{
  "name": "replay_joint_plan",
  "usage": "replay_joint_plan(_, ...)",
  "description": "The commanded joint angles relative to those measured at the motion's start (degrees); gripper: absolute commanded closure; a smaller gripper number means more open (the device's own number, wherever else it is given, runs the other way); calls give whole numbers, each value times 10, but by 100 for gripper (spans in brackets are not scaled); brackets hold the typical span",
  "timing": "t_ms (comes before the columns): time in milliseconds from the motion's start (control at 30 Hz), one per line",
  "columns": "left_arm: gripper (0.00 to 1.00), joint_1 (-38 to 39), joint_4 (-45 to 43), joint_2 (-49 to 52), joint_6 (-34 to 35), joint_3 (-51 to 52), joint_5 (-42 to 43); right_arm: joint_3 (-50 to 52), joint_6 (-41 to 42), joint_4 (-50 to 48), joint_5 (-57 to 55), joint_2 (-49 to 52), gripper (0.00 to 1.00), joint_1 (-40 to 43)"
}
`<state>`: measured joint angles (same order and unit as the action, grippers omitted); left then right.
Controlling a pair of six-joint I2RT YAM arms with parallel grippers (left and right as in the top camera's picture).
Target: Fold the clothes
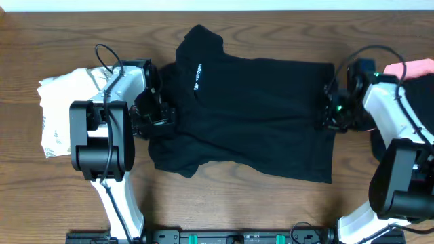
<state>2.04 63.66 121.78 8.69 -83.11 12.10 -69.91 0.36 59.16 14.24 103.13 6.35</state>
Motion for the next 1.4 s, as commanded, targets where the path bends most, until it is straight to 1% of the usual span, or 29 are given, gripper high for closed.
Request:
replay_joint_plan(0,9,3,-15,9,-14,1,39,36,0,-26,-6,5,81,-4)
replay_joint_plan(133,9,3,-24,9,-16,1,69,80,5,-70,-8,5,80,-4)
replay_joint_plan(300,9,3,-17,9,-16,1,70,119,13,-110,-20,6,79,-4)
replay_joint_plan(433,9,3,-9,9,-16,1,70,128,42,-107,-97,7,79,-3)
replay_joint_plan(467,4,3,-8,9,-16,1,70,128,53,-105,-119,7,79,-3)
replay_joint_plan(500,1,3,-6,9,-16,1,70,128,67,-103,-144,7,78,-3)
replay_joint_plan(600,2,3,-1,9,-15,1,70,128,95,-101,-189,7,76,-3)
replay_joint_plan(767,2,3,10,9,-16,0,76,128,99,-110,-207,7,74,-2)
replay_joint_plan(800,2,3,10,9,-16,-1,89,128,99,-113,-212,7,74,-2)
replay_joint_plan(933,2,3,2,-8,-54,-3,169,128,99,-127,-220,7,73,-1)
replay_joint_plan(967,2,3,-3,-15,-57,-4,177,128,99,-133,-220,7,72,0)
replay_joint_plan(1167,2,3,-22,-79,-57,-4,179,128,99,-186,-220,7,70,13)
replay_joint_plan(1367,2,3,-19,-126,-56,-4,179,128,98,-254,-220,7,70,31)
